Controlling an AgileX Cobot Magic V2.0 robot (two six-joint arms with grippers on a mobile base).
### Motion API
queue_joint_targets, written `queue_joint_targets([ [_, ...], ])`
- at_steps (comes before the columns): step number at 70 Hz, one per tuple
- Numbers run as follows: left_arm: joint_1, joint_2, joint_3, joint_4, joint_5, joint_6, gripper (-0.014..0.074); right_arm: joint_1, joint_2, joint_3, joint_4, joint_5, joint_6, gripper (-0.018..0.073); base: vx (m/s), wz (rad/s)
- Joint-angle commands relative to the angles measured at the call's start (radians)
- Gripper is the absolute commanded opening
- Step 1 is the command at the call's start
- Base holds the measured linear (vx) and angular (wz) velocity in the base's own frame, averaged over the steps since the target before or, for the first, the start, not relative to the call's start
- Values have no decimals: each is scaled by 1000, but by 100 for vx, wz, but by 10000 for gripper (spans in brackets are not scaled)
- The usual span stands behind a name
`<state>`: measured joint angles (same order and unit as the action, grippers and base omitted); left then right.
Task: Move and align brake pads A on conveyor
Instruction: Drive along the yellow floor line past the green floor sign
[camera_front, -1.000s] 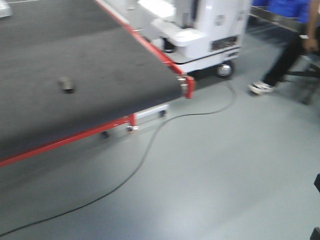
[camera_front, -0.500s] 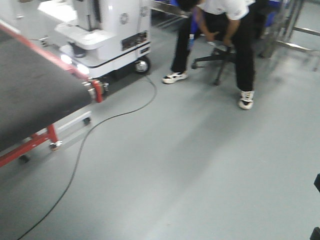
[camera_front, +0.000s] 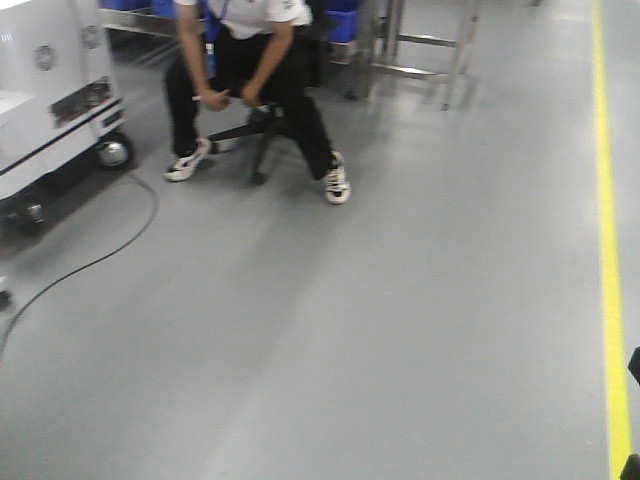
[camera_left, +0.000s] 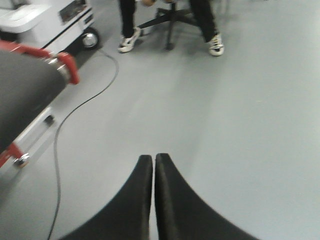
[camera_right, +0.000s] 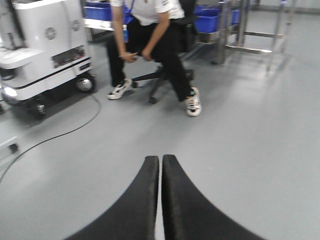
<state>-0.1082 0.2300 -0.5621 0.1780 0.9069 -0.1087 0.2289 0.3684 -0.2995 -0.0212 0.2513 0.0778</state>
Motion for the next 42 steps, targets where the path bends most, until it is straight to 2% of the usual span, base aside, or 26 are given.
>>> queue_joint_targets([
  [1, -7, 14, -29, 6, -68, -9, -6, -2, 7, -29, -8, -76, -7, -1, 8, -61],
  [42, -7, 14, -29, 6, -68, -9, -6, -2, 7, -29, -8, -76, -7, -1, 11, -47],
])
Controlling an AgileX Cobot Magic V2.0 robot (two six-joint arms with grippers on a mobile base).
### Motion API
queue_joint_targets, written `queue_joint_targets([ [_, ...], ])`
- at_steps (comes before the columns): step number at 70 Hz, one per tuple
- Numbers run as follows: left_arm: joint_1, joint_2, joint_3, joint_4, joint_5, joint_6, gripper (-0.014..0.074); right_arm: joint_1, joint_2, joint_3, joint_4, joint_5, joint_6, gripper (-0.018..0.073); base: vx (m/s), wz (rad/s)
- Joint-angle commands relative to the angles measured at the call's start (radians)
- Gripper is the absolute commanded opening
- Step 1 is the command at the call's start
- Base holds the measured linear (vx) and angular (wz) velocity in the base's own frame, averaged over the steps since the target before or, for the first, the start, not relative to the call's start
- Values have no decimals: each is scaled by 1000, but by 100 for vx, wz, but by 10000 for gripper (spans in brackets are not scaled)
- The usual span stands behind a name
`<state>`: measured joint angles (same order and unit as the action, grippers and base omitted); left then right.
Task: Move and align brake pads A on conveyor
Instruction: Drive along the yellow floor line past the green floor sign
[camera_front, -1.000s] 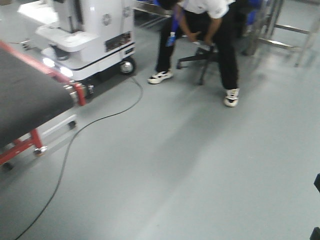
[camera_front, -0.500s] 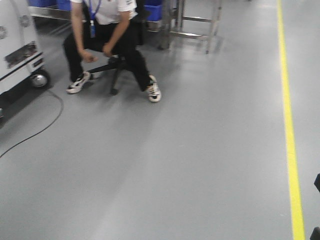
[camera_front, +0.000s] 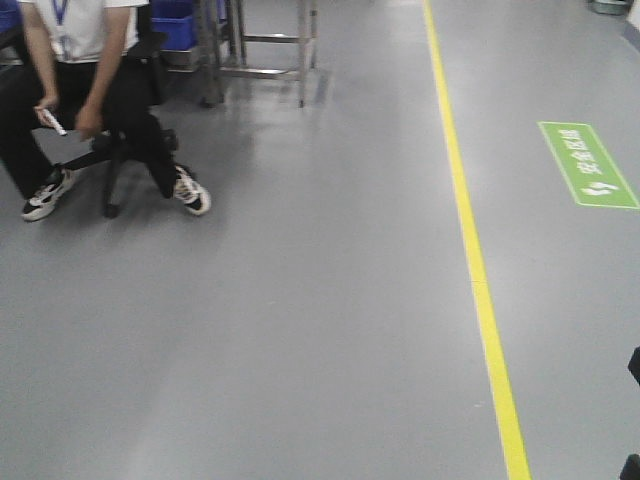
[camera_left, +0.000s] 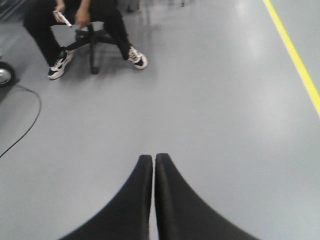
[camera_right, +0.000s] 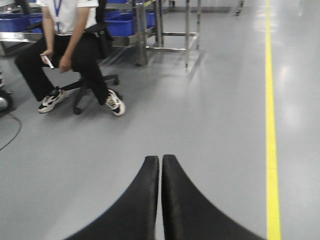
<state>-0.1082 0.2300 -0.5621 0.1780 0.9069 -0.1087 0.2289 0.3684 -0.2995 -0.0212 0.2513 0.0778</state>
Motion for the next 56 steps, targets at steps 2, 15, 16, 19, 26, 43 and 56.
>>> queue_joint_targets([
  [2, -7, 14, -29, 6, -68, -9, -6, -2, 7, -29, -8, -76, -7, -1, 12, -42],
  [15, -7, 14, -29, 6, -68, -9, -6, -2, 7, -29, -8, -77, -7, -1, 12, -44],
  [16, -7, 14, -29, 6, -68, -9, -6, -2, 7, -29, -8, -77, -7, -1, 13, -46],
  [19, -7, 14, -29, 6, -68, -9, -6, -2, 7, -29, -8, -77, -7, -1, 13, -46],
  [26, -7, 14, -29, 6, -68, -9, -6, -2, 7, -29, -8, -77, -7, -1, 14, -45],
  [43, -7, 14, -29, 6, -68, -9, -6, -2, 7, -29, -8, -77, -7, -1, 17, -34],
  [56, -7, 14, -29, 6, -68, -9, -6, -2, 7, -29, -8, -77, -7, -1, 23, -17],
])
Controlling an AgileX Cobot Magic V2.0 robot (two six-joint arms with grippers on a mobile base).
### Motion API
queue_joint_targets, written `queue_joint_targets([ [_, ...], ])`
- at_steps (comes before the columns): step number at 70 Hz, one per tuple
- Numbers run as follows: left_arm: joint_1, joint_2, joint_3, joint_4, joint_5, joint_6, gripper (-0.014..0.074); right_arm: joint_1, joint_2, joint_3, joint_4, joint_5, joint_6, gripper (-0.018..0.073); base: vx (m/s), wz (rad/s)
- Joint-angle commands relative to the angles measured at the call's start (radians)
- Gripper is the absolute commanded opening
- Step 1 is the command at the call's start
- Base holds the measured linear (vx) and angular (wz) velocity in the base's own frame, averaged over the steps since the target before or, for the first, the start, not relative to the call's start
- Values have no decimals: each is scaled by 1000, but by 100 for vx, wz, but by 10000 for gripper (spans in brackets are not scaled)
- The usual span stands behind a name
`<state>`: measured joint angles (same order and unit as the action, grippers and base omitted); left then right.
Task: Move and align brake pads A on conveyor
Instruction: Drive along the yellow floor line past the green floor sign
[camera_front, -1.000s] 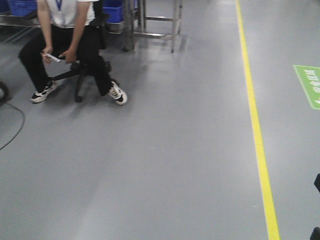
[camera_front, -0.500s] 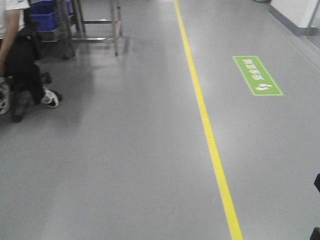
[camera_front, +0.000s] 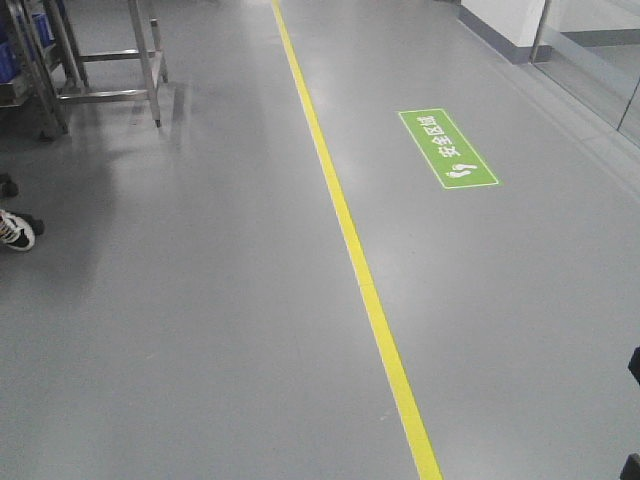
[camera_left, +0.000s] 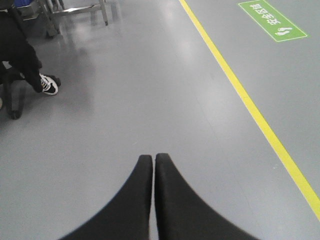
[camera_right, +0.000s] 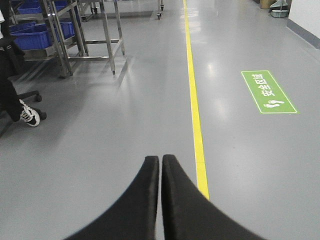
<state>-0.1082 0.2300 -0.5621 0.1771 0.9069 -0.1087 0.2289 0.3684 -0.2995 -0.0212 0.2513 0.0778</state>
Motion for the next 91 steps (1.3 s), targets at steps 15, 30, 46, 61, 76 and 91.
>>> queue_joint_targets([
  [15, -7, 14, -29, 7, -68, -9, -6, -2, 7, -29, -8, -77, -7, -1, 30, -4],
  [30, -7, 14, -29, 7, -68, -9, -6, -2, 7, -29, -8, -77, -7, -1, 38, 5],
  [46, -7, 14, -29, 7, -68, -9, -6, -2, 7, -29, -8, -74, -7, -1, 43, 8],
  [61, -7, 14, -29, 7, -68, -9, -6, -2, 7, -29, -8, -74, -7, -1, 49, 6],
  [76, -7, 14, -29, 7, -68, -9, -6, -2, 7, -29, -8, -74, -7, -1, 53, 3],
  [91, -7, 14, -29, 7, -68, -9, -6, -2, 7, -29, -8, -74, -7, -1, 52, 2],
])
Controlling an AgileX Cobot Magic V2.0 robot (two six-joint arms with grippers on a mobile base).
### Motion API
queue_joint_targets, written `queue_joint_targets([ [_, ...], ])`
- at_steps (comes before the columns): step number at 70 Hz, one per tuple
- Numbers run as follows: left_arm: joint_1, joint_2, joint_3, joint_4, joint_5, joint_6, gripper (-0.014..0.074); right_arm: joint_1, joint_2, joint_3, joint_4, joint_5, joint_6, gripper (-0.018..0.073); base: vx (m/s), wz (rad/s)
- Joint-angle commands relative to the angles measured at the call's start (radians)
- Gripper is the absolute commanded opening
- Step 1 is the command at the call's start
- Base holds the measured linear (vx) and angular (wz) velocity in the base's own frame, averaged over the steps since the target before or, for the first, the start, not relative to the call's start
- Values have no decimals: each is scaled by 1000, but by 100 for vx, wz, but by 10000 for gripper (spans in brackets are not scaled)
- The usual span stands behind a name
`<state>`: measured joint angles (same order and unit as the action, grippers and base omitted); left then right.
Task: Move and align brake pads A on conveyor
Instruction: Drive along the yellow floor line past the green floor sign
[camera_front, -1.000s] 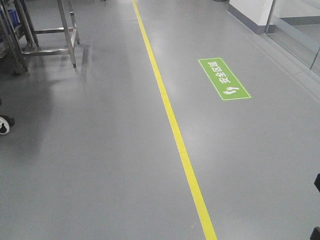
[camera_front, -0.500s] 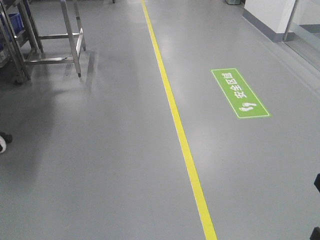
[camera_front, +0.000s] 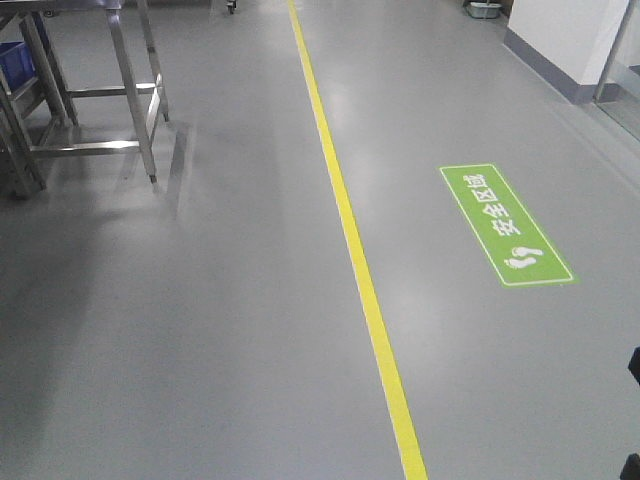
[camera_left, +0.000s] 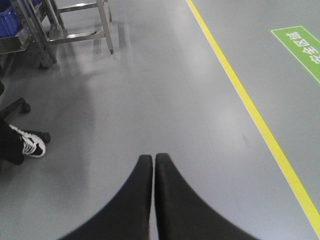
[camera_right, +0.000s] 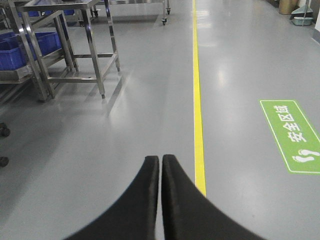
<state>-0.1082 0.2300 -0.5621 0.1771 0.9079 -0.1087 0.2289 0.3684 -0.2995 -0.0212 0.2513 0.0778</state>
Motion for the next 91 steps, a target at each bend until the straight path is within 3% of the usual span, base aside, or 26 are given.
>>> queue_joint_targets([
  [1, -7, 14, -29, 7, -69, -9, -6, -2, 7, -29, -8, -74, -7, -1, 52, 1],
  [91, -7, 14, -29, 7, -69, -9, -6, -2, 7, -29, -8, -74, -7, -1, 53, 3],
])
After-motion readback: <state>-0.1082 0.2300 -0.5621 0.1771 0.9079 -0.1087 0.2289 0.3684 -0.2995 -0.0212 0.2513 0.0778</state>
